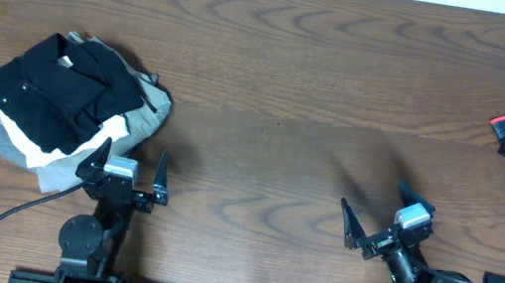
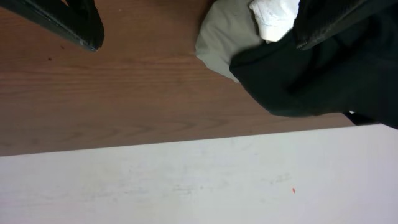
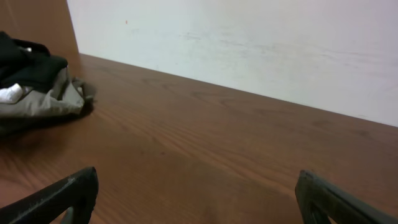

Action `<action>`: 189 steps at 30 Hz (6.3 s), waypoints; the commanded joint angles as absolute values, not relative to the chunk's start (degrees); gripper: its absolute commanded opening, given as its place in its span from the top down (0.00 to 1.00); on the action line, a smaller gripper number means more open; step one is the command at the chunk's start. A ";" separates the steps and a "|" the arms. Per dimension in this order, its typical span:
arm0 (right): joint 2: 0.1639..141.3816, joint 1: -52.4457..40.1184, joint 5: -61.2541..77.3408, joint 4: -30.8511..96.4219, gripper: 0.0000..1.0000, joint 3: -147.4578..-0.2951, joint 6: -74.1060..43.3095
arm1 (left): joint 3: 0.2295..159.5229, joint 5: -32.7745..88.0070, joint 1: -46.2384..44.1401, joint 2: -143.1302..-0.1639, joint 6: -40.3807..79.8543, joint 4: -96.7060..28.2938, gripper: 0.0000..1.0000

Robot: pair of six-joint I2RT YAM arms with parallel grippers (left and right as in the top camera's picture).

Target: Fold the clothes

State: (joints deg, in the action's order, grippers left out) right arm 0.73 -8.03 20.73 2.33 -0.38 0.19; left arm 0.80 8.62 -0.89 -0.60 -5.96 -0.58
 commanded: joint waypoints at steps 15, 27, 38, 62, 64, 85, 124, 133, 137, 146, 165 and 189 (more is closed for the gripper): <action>0.49 -8.69 23.81 2.35 0.01 -0.32 -3.20 | 1.39 23.35 -1.10 -0.71 0.54 -3.57 0.02; 16.32 -8.64 8.67 12.62 0.01 -18.26 -6.39 | 31.62 18.35 -1.10 -27.16 0.51 -16.19 0.02; 66.13 -7.73 3.42 36.49 0.01 -57.69 -5.45 | 75.50 18.35 -1.10 -71.16 0.27 -48.71 0.02; 109.38 14.11 -13.32 42.17 0.99 -92.60 -25.30 | 83.50 24.25 -1.10 -82.63 0.58 -60.84 0.46; 112.57 16.49 -13.23 40.80 0.99 -92.60 -26.72 | 83.50 24.23 -1.10 -82.63 0.58 -60.84 0.65; 132.05 23.22 -12.69 29.15 0.99 -92.60 -25.56 | 83.50 24.23 -1.10 -82.63 0.80 -61.06 0.70; 129.60 -38.41 -4.69 30.28 0.99 -92.58 4.75 | 83.50 14.96 -1.10 -82.61 2.04 -63.09 0.58; 113.32 -29.10 -4.16 37.39 0.99 -92.58 -3.01 | 83.15 17.32 -6.46 -83.96 2.85 -58.59 0.63; 108.53 -22.13 -4.27 43.07 0.99 -92.58 -9.85 | 81.60 15.62 -12.99 -87.81 2.02 -54.74 0.75; 109.69 1.93 -3.99 62.65 0.99 -91.92 -25.74 | 80.99 9.78 -23.94 -105.62 -0.19 -44.58 0.81; 110.76 36.58 -1.72 45.01 0.99 -69.89 -33.52 | 80.99 8.19 -26.70 -116.81 -0.36 -41.30 0.85; 111.18 42.46 -1.06 19.79 0.99 -63.99 -32.51 | 81.34 6.52 -26.63 -115.48 -0.36 -46.35 0.91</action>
State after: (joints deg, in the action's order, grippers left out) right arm 110.04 41.78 -0.36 21.80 -64.34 -33.76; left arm 81.23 8.08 -26.74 -116.68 -0.01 -46.11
